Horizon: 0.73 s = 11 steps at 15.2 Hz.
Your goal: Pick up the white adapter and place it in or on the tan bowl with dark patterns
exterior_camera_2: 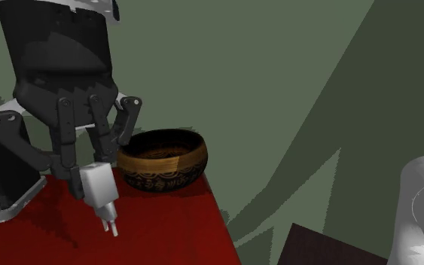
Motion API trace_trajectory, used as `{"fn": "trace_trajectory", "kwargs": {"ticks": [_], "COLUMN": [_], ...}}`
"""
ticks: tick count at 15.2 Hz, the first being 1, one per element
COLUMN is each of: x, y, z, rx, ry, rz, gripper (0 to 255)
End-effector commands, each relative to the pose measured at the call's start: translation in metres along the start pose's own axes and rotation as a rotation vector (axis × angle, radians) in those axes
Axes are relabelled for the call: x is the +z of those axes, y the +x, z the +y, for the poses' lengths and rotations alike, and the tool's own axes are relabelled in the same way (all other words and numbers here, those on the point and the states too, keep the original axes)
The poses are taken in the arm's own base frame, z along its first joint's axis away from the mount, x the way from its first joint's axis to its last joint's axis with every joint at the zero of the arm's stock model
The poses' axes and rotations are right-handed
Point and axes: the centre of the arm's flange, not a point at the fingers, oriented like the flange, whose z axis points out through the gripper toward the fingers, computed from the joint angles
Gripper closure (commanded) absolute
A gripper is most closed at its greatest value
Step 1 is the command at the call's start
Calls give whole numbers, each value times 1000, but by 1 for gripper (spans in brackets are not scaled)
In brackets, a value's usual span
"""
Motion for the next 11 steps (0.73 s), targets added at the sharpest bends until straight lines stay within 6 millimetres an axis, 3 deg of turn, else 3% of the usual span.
{"fn": "trace_trajectory", "kwargs": {"ticks": [1,11], "x": [-12,-65], "y": [-1,-1], "z": [0,-1], "rx": [0,0], "ry": [0,0], "rz": [0,0], "gripper": [255,255]}}
